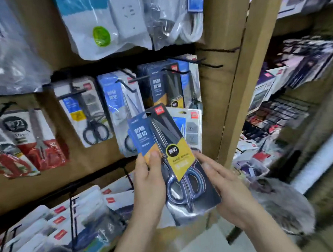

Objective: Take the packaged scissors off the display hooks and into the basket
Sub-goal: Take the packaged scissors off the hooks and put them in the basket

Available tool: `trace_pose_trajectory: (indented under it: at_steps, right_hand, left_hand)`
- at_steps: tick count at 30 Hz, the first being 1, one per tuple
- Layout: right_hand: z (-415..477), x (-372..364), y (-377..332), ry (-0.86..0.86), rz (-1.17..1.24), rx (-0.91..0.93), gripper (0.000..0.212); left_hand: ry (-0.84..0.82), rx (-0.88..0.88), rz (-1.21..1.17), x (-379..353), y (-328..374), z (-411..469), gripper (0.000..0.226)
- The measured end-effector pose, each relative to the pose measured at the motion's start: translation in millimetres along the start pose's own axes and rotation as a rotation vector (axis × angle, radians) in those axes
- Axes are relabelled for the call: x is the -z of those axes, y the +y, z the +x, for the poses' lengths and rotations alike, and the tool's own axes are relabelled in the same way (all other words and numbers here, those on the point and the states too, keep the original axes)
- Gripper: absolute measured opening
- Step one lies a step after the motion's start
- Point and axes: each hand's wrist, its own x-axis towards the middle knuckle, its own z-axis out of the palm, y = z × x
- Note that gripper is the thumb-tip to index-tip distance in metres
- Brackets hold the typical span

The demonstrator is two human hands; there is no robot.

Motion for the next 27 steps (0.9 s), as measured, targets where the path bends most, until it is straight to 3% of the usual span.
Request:
trace_pose_trajectory:
  at_steps: [2,4,8,14,20,22,25,27]
  right_hand:
    - [4,27,-12,-0.242,0.022,-0.099,0.071]
    - [15,55,-24,-0.397,-0.143,-0.109,0.092]
    - [37,95,-56,-0.451,-0.363,-0.037,0.116]
    - [70,141,-82,-0.634,-0.473,-0.047,0.111]
    - [86,153,-85,-0.699,-0.401,-0.079,0.091]
    - [90,151,-81,-0.664,-0.465,-0.046,0.086]
    - [94,146,-73,-0.517,-0.497,0.042,0.062]
    - [96,143,-70,-0.451,-0.489,0.081,0.066]
  left_hand:
    - [0.027,0.04,-0.041,-22,-2,4,0.025]
    - [0.072,0.137,-0.126,-48,-4,9,0.031]
    - [0.195,0.27,-0.352,-100,0,17,0.03]
    - [0.274,0.329,-0.538,-130,-5,19,0.042]
    - [0.328,0.206,-0.53,-130,-11,13,0.047]
    - [0.331,0.182,-0.507,-130,-12,12,0.038]
    - [0.294,0.18,-0.386,-130,-15,9,0.025]
    - [0.261,0.2,-0.294,-132,-15,7,0.016]
